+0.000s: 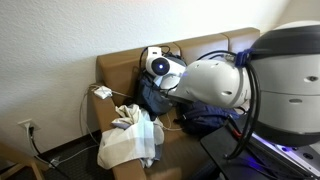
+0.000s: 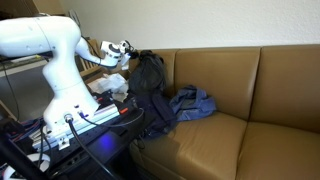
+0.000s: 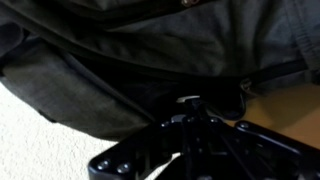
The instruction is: Move the backpack to the left side of the couch
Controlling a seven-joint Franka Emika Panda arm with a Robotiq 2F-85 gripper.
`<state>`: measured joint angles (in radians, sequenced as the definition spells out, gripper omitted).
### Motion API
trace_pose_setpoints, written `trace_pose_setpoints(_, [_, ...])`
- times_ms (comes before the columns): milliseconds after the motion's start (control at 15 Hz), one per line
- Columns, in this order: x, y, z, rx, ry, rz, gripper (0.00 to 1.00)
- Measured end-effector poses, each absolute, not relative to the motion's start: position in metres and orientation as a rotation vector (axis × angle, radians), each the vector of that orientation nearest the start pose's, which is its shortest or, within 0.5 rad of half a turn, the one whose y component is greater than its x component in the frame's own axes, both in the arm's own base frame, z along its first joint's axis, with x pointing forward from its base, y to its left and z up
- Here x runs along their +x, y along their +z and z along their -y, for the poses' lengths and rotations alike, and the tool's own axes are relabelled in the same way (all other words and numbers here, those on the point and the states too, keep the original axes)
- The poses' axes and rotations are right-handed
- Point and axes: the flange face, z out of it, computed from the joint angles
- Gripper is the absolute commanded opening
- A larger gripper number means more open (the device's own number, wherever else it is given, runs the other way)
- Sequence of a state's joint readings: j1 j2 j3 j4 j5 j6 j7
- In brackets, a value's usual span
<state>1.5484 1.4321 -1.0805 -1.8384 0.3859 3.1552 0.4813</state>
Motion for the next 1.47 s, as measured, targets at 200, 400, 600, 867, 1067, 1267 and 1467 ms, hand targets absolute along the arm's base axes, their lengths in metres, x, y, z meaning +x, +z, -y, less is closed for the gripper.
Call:
trace_pose_setpoints(200, [0.571, 0.125, -0.359, -2.991, -1.687, 0.605, 0.41])
trace_pose_setpoints(400, [0.584, 0.110, -0.349, -2.842, -1.688, 0.513, 0.63])
trace_pose_setpoints(600, [0.593, 0.102, -0.351, -2.742, -1.658, 0.406, 0.81])
trace_pose_setpoints(867, [0.601, 0.104, -0.361, -2.777, -1.605, 0.274, 1.00])
trace_pose_setpoints(1067, [0.596, 0.091, -0.366, -2.928, -1.591, 0.203, 1.00])
trace_pose_setpoints(1267, [0.579, 0.085, -0.333, -3.083, -1.542, 0.112, 1.00])
trace_pose_setpoints(1467, [0.556, 0.101, -0.297, -3.212, -1.448, 0.004, 1.00])
